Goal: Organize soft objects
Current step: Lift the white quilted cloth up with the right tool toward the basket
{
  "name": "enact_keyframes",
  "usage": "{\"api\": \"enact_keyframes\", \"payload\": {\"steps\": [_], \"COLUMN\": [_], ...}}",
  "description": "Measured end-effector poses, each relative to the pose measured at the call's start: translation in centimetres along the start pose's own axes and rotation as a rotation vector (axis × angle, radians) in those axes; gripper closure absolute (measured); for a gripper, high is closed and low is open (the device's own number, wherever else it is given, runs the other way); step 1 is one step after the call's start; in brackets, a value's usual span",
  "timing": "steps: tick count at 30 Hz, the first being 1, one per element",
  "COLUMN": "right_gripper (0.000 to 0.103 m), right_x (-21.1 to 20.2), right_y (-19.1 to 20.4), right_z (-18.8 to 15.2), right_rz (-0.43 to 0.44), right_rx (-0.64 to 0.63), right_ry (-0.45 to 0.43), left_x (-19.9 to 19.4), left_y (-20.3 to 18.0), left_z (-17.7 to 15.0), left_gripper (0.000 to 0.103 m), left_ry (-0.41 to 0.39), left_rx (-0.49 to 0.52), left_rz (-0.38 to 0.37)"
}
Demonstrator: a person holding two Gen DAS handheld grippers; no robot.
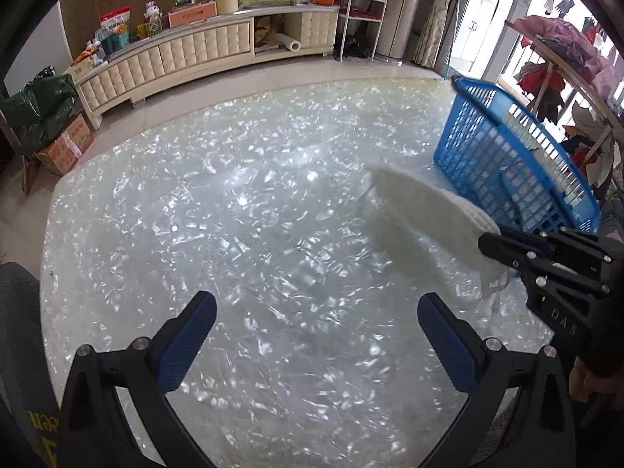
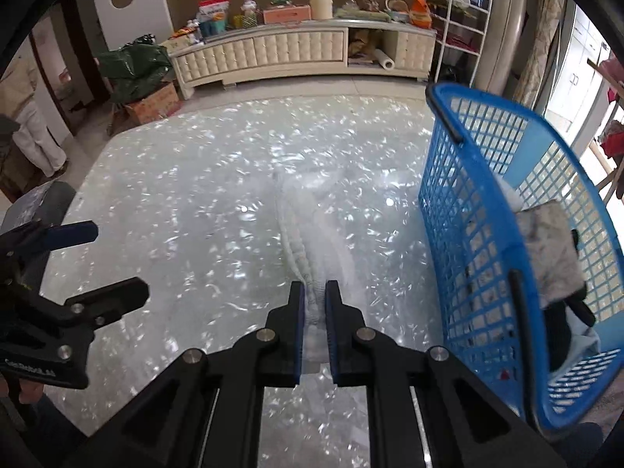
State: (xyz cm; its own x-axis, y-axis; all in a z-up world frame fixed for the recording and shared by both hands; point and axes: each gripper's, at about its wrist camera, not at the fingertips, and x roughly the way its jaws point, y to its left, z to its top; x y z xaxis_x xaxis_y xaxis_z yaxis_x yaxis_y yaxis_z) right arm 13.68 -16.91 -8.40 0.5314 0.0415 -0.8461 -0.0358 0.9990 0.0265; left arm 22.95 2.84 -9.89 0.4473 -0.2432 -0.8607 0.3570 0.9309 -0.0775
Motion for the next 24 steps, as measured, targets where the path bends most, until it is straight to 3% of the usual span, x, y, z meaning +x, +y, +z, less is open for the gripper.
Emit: {"api": "enact_keyframes", "payload": {"steps": [7, 24], "right_gripper": [0.094, 0.094], "right_x": [-2.6, -8.6], "right_y": [0.4, -1.2], "right_z": [-0.4, 1.3], "right_rz": [0.013, 0.020], "right_rx": [-0.025, -0.051], "right_ry": [-0.053, -0.234], "left_x": [-4.1, -10.5], "left_y": [-1.3, -6.9], "left_z": [0.6, 2.4], "left_gripper": [0.000, 0.000], "left_ry": [-0.055, -0.171], "left_rx": [-0.020, 0.058], "left_rz": [-0.005, 0.028]}}
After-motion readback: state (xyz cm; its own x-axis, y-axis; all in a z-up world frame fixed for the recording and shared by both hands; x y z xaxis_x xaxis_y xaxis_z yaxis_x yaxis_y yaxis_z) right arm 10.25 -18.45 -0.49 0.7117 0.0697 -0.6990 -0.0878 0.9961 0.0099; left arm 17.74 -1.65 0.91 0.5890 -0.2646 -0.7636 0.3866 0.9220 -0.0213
